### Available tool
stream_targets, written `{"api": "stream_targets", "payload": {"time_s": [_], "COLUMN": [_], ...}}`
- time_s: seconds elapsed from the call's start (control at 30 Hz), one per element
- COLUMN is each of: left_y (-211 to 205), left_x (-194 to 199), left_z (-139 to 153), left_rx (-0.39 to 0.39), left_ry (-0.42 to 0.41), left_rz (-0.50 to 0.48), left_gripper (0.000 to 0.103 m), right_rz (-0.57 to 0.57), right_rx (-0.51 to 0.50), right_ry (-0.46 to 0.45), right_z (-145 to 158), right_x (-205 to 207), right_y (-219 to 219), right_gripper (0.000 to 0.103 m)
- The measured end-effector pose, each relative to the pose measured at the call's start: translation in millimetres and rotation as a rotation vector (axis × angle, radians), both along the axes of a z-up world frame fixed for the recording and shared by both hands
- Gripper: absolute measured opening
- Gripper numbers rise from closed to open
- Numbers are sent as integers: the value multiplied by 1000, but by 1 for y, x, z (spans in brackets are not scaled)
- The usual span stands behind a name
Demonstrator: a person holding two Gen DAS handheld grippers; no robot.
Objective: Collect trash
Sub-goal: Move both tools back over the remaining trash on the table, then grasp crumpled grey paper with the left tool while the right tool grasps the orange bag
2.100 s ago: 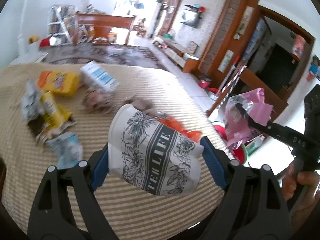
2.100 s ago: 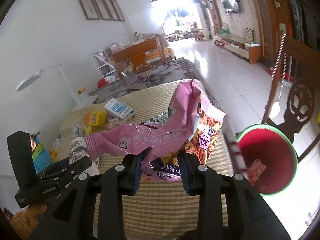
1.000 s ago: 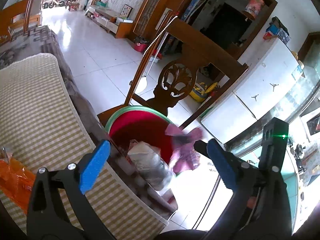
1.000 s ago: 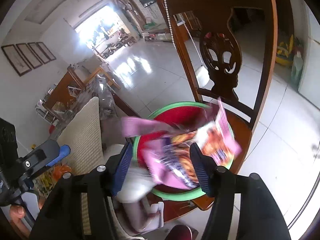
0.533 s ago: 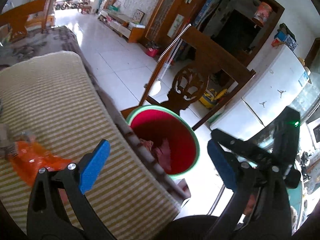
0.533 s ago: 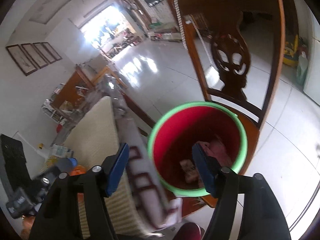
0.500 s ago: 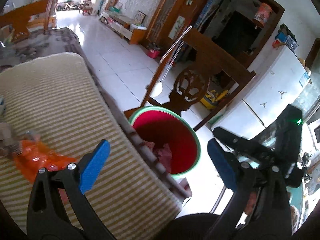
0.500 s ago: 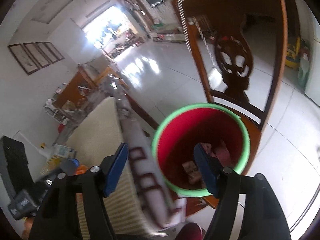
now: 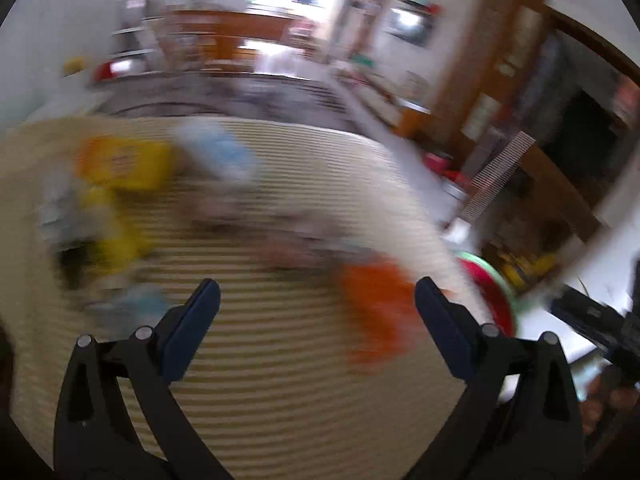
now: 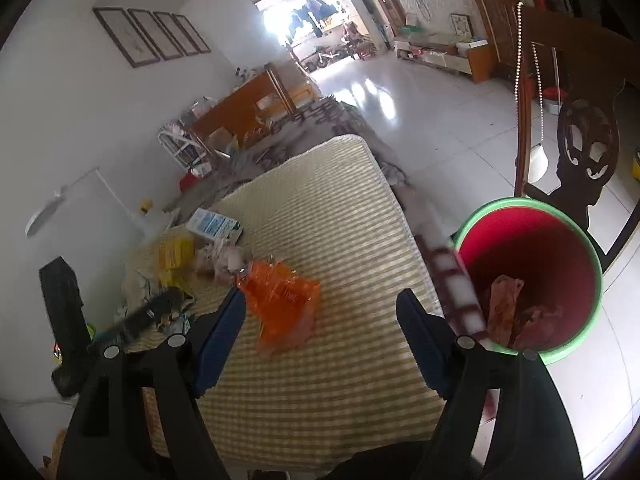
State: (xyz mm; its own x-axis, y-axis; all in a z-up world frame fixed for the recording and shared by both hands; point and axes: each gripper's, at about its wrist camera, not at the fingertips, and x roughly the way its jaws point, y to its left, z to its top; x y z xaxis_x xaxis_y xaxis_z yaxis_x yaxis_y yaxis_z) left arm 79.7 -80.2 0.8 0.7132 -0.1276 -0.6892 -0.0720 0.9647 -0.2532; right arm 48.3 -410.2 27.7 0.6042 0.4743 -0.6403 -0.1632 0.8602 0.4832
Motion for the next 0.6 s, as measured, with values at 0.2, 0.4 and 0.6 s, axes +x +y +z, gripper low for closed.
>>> {"api": "stream_targets", "payload": {"time_s": [0.2, 0.4, 0.6], "left_y": [116, 175, 184], "left_x": [-4, 12, 38], "left_z": [-20, -37, -42], "left_rx": [104, 71, 108], "left_ry": [85, 139, 156], "left_rz": [285, 380, 374], "left_gripper": [82, 76, 71], "right_rz": [-25, -6, -7], "right_rx": [-30, -111, -113], "right_ry": [16, 26, 36], "right_z": [-3, -5, -10], "right_x": [-1, 2, 4], "right_y": [1, 12, 10], "right_gripper": [75, 75, 75]}}
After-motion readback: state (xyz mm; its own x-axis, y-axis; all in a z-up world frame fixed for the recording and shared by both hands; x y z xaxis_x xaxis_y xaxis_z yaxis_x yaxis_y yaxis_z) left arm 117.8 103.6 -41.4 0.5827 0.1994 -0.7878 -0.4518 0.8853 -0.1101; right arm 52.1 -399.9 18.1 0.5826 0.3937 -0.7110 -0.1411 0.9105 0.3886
